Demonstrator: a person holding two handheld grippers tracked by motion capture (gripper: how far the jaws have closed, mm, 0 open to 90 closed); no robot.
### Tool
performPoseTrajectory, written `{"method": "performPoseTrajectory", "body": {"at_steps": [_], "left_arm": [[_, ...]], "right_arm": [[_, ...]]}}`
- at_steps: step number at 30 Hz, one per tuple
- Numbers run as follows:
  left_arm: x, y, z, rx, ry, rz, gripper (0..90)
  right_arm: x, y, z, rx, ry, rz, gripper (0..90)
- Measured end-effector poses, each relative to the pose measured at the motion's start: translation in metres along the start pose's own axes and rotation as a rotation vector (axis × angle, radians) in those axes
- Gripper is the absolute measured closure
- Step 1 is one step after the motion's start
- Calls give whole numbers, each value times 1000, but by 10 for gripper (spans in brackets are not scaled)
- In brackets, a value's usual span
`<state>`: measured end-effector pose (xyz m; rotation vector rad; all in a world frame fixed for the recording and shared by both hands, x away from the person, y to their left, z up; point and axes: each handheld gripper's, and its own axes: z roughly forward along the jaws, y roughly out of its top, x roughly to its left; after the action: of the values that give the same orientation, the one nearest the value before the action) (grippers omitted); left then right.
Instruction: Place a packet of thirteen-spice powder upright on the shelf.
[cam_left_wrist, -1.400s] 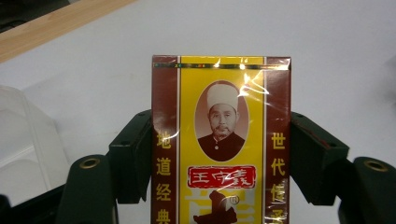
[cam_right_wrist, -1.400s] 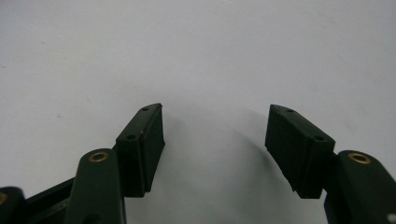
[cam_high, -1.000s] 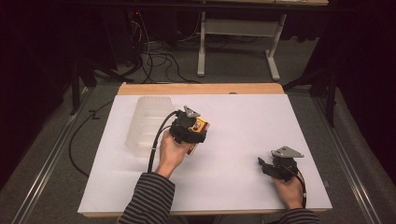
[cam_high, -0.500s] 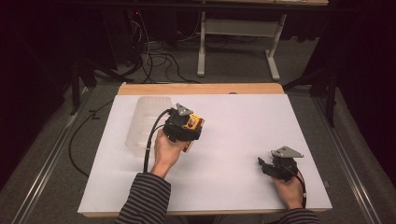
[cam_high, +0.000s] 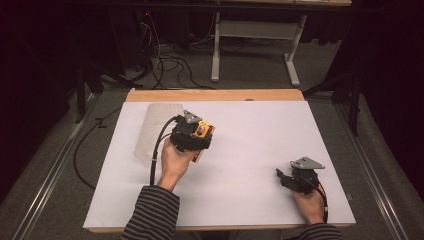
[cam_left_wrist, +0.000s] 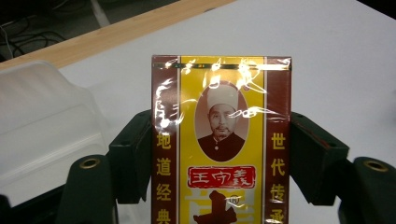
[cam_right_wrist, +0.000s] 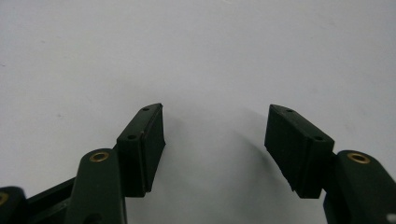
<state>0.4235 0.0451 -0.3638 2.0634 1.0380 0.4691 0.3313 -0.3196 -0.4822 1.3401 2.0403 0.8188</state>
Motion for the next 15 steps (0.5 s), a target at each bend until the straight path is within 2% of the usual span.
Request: {"method": "performPoseTrajectory", "body": {"at_steps": [11,15], "left_arm": [[15,-2,-11,-24,32,-29,326],[26,-4,-16,-31,57,-61,326]], "right_arm": [[0,0,0,-3,0,-2,386],[0,0,0,-2,0,-1,386]]}}
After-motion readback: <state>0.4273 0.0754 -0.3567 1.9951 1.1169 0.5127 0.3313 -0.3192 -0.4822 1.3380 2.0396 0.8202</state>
